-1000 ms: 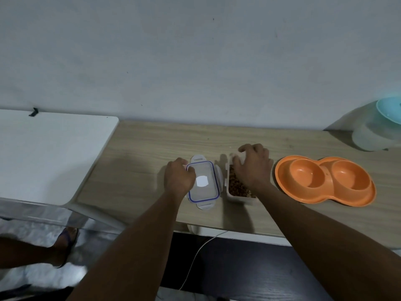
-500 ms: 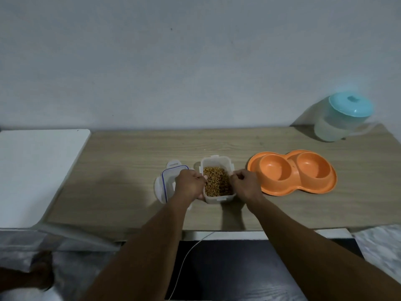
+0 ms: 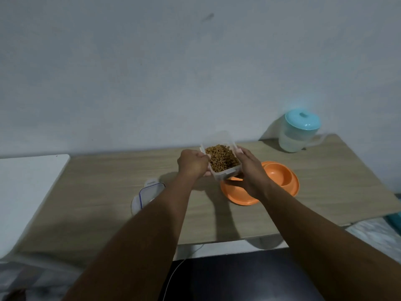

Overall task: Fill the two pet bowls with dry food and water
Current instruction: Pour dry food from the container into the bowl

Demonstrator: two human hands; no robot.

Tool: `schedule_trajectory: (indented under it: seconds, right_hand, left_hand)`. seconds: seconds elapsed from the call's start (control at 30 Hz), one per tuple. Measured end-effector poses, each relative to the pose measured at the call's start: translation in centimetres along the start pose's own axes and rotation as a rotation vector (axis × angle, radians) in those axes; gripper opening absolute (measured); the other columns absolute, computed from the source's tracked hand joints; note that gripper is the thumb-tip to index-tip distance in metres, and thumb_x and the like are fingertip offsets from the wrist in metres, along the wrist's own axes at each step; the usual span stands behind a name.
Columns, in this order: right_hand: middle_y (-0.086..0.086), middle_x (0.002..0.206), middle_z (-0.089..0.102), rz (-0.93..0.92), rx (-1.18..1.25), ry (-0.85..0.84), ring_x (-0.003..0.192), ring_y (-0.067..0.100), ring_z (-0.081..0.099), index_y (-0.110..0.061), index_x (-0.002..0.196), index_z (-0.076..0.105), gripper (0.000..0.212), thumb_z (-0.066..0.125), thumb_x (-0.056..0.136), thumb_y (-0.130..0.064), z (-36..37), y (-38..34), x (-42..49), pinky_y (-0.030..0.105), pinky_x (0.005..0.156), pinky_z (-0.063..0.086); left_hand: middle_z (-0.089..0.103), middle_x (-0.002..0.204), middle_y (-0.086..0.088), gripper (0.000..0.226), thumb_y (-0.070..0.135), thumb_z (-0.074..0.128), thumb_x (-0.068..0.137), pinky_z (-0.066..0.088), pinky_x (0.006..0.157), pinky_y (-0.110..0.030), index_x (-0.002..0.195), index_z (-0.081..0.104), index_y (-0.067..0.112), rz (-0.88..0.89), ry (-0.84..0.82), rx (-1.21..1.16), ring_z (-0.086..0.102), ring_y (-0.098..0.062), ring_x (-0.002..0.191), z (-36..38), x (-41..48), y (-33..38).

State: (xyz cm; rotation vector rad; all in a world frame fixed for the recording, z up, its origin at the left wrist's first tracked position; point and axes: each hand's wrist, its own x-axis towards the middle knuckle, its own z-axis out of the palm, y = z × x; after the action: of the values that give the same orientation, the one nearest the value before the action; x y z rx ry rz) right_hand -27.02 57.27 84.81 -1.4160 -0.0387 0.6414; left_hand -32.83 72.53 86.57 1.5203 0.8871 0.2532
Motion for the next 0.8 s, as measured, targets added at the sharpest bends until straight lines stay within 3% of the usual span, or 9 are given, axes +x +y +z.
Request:
schedule_trajectory:
  seconds: [0.13,0.27,0.37,0.43,0.53,0.67,0.8]
  right_hand:
    - [0.012,0.12,0.071,-0.047,-0.025,0.055,0.102,0.041,0.071,-0.033,0.122,0.066,0.028,0.052,0.101,-0.045,-4.7,-1.9,-0.5,0.056,0.078,0.06]
    - [0.009,0.115,0.073,-0.047,-0.055,0.11,0.099,0.037,0.071,-0.034,0.119,0.068,0.028,0.051,0.101,-0.046,-9.5,-2.0,-1.0,0.052,0.075,0.062]
    - [0.004,0.116,0.072,-0.013,-0.067,0.158,0.102,0.033,0.07,-0.032,0.122,0.066,0.029,0.05,0.102,-0.046,-12.8,-1.8,-1.0,0.054,0.079,0.061]
    - [0.003,0.116,0.072,0.002,-0.084,0.169,0.103,0.03,0.069,-0.032,0.122,0.066,0.029,0.049,0.102,-0.045,-14.8,-1.8,-0.9,0.054,0.082,0.061]
    - [0.0,0.114,0.069,0.02,-0.109,0.165,0.103,0.027,0.067,-0.034,0.112,0.066,0.021,0.049,0.103,-0.043,-17.1,-1.9,-0.8,0.051,0.082,0.06]
    - [-0.004,0.11,0.067,0.018,-0.147,0.184,0.102,0.024,0.065,-0.034,0.107,0.068,0.02,0.051,0.102,-0.043,-18.5,-1.4,-0.5,0.049,0.079,0.06]
    - [-0.003,0.111,0.069,-0.026,-0.191,0.227,0.106,0.025,0.065,-0.033,0.109,0.071,0.021,0.054,0.101,-0.043,-18.4,-0.5,-0.1,0.054,0.088,0.058]
  left_hand:
    - [0.07,0.081,-0.018,0.014,0.012,0.076,0.086,0.062,0.053,-0.034,0.077,0.069,0.004,0.004,-0.065,-0.006,0.071,-0.024,0.063,4.6,-1.0,1.2]
    - [0.067,0.074,-0.012,0.018,0.018,0.078,0.086,0.063,0.06,-0.034,0.076,0.068,0.007,-0.008,-0.149,0.009,0.07,-0.021,0.064,8.7,-2.5,0.3]
    - [0.073,0.086,-0.008,0.015,0.033,0.073,0.086,0.063,0.075,-0.041,0.079,0.073,0.019,0.015,-0.119,0.077,0.072,-0.022,0.08,10.7,-2.5,-1.8]
    - [0.075,0.1,-0.001,0.02,0.037,0.064,0.085,0.058,0.089,-0.043,0.093,0.074,0.023,0.046,-0.033,0.221,0.07,-0.024,0.097,11.0,-2.0,-3.7]
    - [0.065,0.129,0.006,0.058,0.048,0.064,0.071,0.05,0.101,-0.042,0.127,0.06,0.033,0.109,-0.024,0.535,0.062,-0.02,0.117,10.3,-1.1,-7.7]
    - [0.062,0.125,0.012,0.084,0.063,0.081,0.052,0.053,0.092,-0.045,0.127,0.051,0.041,0.301,-0.145,0.68,0.061,-0.014,0.113,9.7,-0.2,-11.7]
    - [0.055,0.137,0.008,0.103,0.068,0.081,0.048,0.05,0.097,-0.047,0.138,0.041,0.04,0.328,-0.2,0.729,0.055,-0.019,0.122,9.7,-0.5,-11.7]
